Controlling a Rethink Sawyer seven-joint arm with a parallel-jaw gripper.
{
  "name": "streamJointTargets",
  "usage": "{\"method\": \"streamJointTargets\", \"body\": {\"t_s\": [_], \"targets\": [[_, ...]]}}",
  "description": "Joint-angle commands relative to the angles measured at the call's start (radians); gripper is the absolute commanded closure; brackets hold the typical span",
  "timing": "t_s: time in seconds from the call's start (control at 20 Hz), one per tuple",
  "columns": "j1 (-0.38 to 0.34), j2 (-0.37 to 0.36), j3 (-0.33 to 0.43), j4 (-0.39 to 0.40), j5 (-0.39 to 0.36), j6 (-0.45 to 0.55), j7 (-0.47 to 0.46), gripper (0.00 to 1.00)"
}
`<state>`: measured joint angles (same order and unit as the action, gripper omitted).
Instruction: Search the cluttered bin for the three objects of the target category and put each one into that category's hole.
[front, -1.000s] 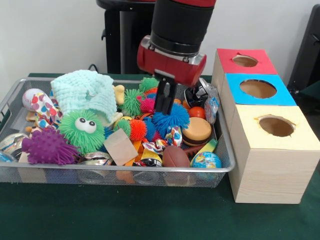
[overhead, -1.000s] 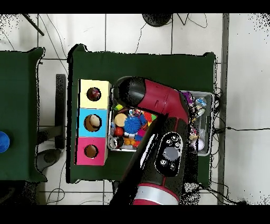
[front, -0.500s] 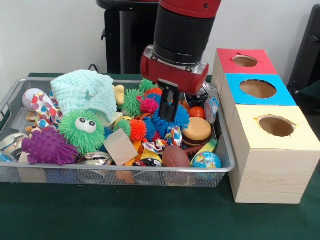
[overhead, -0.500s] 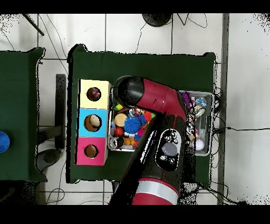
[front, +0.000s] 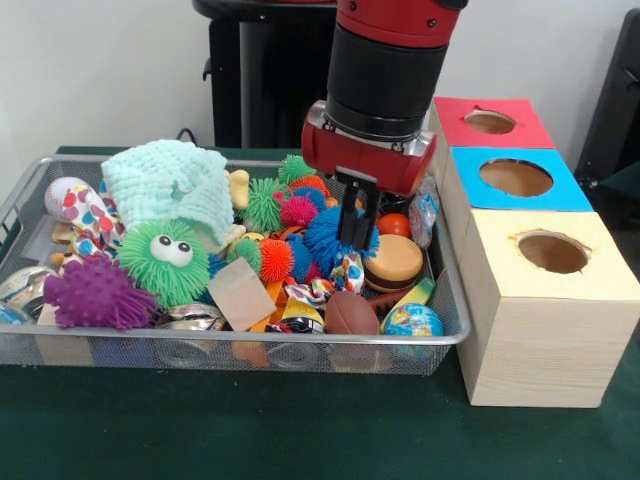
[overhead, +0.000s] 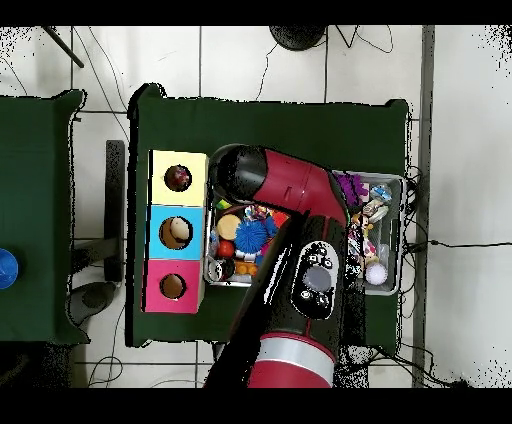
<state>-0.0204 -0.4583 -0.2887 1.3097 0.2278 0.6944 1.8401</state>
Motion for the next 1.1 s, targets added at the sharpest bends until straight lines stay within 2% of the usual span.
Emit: {"method": "streamJointTargets", "body": {"t_s": [0.05, 0.8, 1.1], "targets": [[-0.015, 0.026, 0.108, 0.082, -0.051, -0.02, 0.045, 1.0], [-0.03, 0.042, 0.127, 0.079, -0.065, -0.009, 0.01, 1.0], [-0.034, 0.046, 0.135, 0.101, -0.066, -0.019, 0.011, 1.0]]}}
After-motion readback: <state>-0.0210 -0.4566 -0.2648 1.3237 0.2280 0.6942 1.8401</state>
